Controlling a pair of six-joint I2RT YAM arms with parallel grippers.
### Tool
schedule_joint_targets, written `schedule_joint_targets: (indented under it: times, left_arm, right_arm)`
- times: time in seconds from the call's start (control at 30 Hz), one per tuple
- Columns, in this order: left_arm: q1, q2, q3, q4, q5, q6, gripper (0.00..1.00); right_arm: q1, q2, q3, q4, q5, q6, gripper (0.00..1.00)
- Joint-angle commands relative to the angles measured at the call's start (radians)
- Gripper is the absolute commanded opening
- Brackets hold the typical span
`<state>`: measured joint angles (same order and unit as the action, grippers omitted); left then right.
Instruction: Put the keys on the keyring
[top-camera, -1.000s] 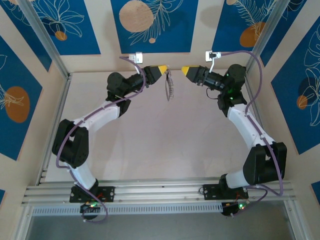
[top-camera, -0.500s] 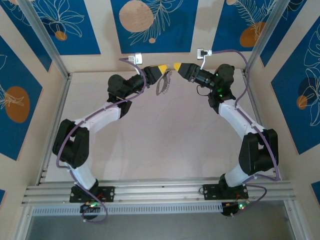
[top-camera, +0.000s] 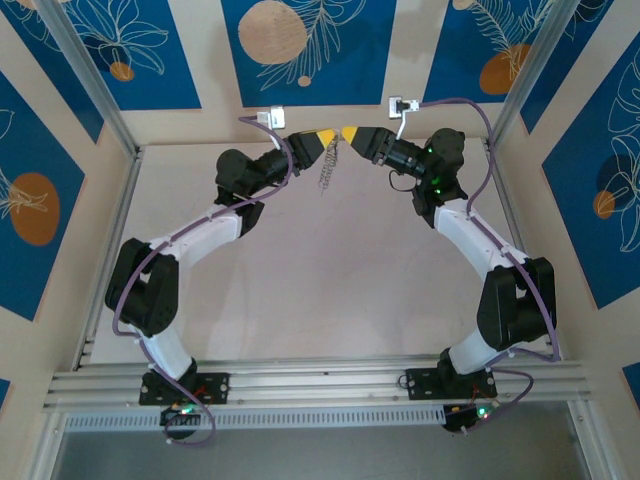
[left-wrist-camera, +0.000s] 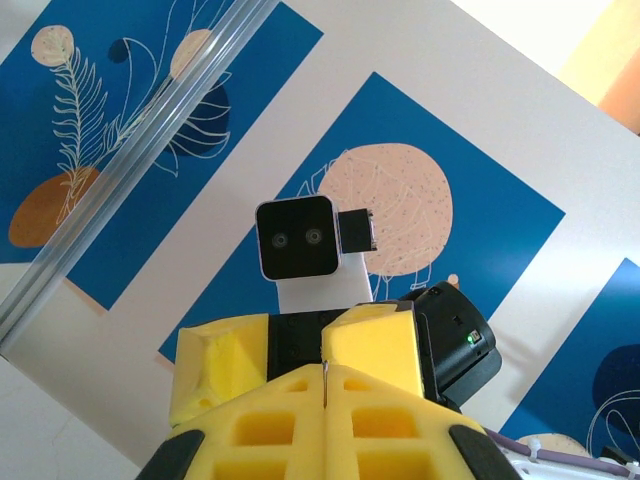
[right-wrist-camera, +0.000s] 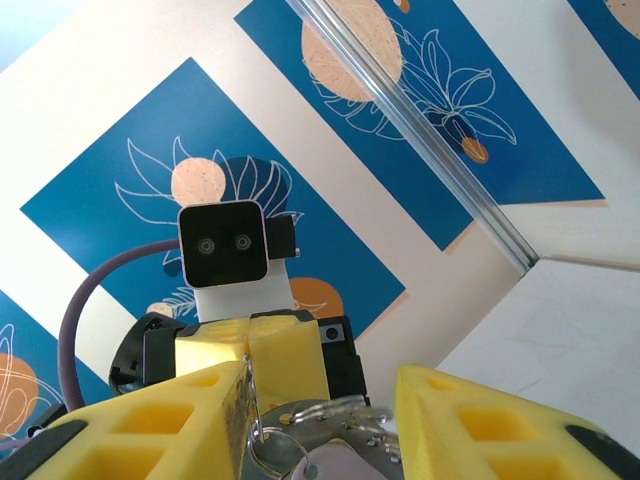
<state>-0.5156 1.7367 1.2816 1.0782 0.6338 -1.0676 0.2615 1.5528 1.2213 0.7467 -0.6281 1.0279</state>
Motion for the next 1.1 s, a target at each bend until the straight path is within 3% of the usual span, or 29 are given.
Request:
schedule_joint_targets:
  times: [0.0, 0.3, 0.43, 0.6, 0.7, 0.87, 1.07]
  left_arm:
    - [-0.011, -0.001, 0.003, 0.065, -0.015, 0.003, 0.00]
    - [-0.010, 0.001, 0.002, 0.065, -0.015, 0.005, 0.00]
    - [-0.011, 0.001, 0.007, 0.060, -0.015, 0.007, 0.00]
    - [-0.011, 0.000, 0.009, 0.057, -0.012, 0.009, 0.00]
    - [-0.009, -0.003, 0.016, 0.049, 0.004, 0.014, 0.00]
    - [0.011, -0.024, 0.036, -0.002, 0.069, 0.045, 0.32]
    - [0.061, -0.039, 0.071, -0.114, 0.168, 0.098, 0.54]
  right_arm:
    - [0.013, 0.009, 0.043, 0.006, -0.001, -0.020, 0.42]
    - [0.028, 0.011, 0.058, -0.034, -0.013, -0.053, 0.34]
    - [0.028, 0.012, 0.056, -0.039, -0.020, -0.058, 0.22]
    - [0.026, 0.011, 0.055, -0.048, -0.033, -0.070, 0.00]
    - [0.014, 0.010, 0.063, -0.081, -0.043, -0.090, 0.00]
    - [-0.037, 0.007, 0.122, -0.216, -0.117, -0.178, 0.00]
    - [-0.080, 0.029, 0.272, -0.543, -0.298, -0.401, 0.00]
